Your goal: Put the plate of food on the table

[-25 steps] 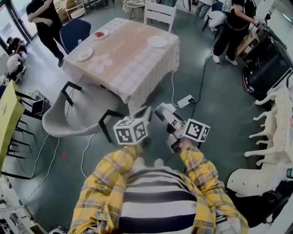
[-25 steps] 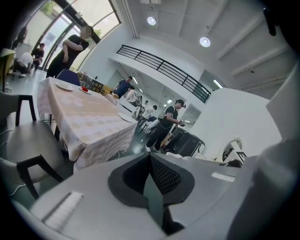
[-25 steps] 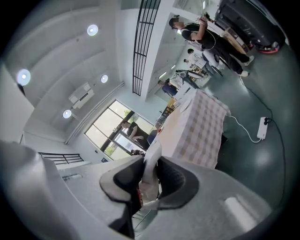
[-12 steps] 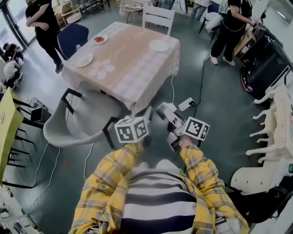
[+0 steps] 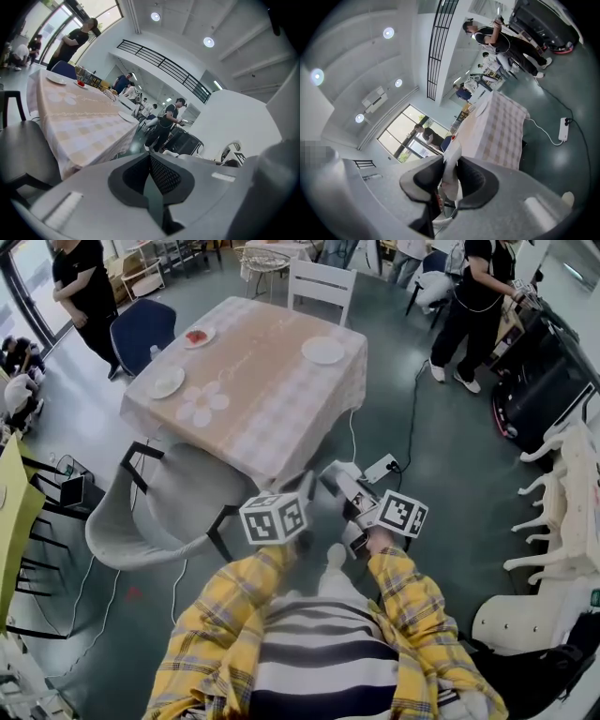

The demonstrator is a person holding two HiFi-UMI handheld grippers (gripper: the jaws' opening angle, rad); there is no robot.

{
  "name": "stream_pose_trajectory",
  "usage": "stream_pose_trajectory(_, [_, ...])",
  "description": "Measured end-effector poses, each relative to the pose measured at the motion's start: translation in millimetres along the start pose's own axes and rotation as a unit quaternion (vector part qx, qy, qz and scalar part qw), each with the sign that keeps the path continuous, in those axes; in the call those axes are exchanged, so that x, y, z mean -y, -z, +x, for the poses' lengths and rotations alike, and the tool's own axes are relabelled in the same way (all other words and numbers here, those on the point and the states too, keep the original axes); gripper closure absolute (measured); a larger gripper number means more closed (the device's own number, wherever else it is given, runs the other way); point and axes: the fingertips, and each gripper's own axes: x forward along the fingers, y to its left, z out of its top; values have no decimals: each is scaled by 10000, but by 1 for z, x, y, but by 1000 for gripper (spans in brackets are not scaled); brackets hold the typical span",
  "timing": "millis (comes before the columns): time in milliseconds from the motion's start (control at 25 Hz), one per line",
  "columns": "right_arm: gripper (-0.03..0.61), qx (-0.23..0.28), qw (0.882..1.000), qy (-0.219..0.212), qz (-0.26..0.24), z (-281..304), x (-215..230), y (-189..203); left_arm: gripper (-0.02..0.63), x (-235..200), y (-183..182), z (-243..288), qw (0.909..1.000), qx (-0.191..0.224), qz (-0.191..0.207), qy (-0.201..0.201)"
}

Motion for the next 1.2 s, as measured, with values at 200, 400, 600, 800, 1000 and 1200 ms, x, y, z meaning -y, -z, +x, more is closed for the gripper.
stream_pose_trajectory(200, [489, -147, 9999, -56, -32, 20, 20, -37, 615, -4, -18, 46, 9998, 87, -58, -155])
stream_pose_trajectory(400, [489, -275, 9996, -98, -50, 35, 41, -80, 615, 2, -35, 91, 9995, 135, -116, -261])
stream_pose_trajectory(600, [489, -374, 9991, -189, -88, 53, 60, -120, 615, 4, -52, 133, 9987, 247, -143, -411])
stream_pose_trajectory(800, [489, -490, 9982, -326, -117, 68, 75, -152, 617, 4, -68, 165, 9972, 415, -192, -596])
stream_pose_trajectory(1000, [489, -610, 9974, -360, -161, 85, 84, -171, 615, -6, -80, 182, 9955, 466, -273, -783])
stream_pose_trajectory(1200, [489, -764, 9962, -399, -114, 114, 93, -179, 615, -26, -96, 200, 9938, 522, -331, -922])
